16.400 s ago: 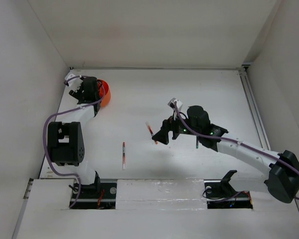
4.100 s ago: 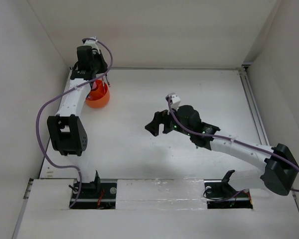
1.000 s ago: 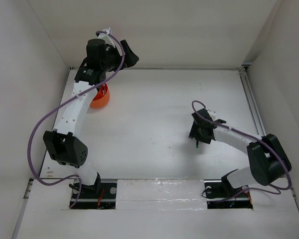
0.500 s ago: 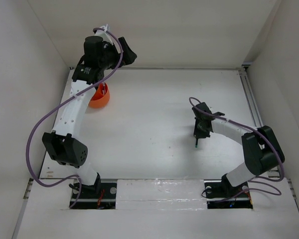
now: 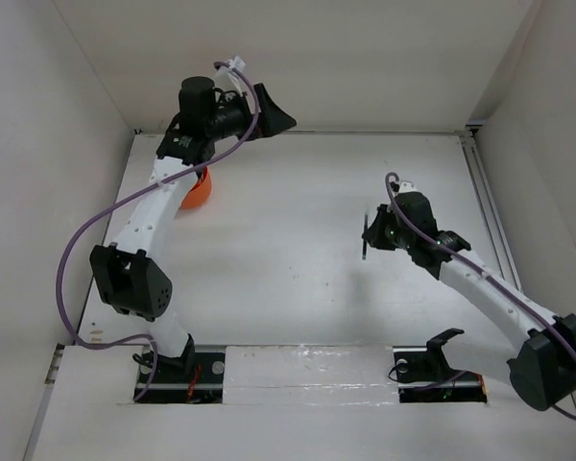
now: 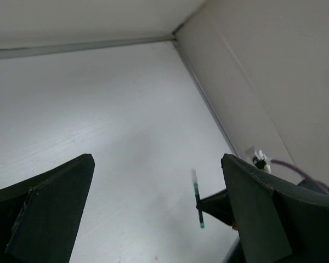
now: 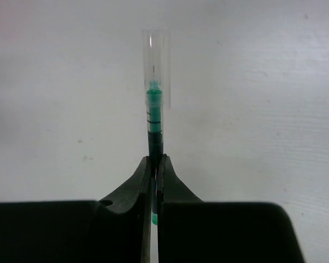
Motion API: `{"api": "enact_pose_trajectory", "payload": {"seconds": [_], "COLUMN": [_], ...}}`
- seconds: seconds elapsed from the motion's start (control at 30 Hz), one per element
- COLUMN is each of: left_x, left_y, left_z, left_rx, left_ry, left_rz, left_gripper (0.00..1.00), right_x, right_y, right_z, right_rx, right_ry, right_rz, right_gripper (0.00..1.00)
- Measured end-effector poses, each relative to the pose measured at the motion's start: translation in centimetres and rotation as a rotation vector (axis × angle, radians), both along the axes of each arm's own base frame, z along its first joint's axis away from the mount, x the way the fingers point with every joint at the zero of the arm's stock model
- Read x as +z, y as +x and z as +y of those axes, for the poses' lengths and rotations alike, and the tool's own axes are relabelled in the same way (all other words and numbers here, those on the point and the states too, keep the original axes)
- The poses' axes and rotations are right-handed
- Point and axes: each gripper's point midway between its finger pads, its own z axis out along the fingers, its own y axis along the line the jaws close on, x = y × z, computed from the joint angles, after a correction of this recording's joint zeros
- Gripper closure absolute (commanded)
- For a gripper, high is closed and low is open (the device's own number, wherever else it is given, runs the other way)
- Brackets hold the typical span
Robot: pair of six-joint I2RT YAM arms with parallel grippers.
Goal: Sort the stationery into containers
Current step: Grab a piece of stationery with the right arm, then pass the stationery from the right arm to the left
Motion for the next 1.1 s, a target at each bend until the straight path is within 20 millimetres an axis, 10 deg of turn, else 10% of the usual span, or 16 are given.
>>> {"api": "enact_pose_trajectory", "payload": {"seconds": [0.33,0.73,1.1], "left_x": [-4.1,-4.8,-6.1], "left_y": [-8.3,-10.7,-10.6], "left_z": [-13.3,-15.6,-16.2], "left_rx": [-0.464,-0.528,-0.549], "left_ry": [-0.035,-0.004,-0.005], "left_rz": [0.086,0.076,0.113], "left_gripper": [0.0,0.11,0.94], "right_x": [11.6,16.6,17.7], "right_y": [2.5,1.2,0.5], "right_z": [5.3,7.2,7.6], "right_rx": [0.227,0.335,0.353], "right_ry": [0.208,0.311,0.359], "right_rz": [-0.297,-0.409,-0.417], "right_gripper": [1.0,1.0,1.0]}}
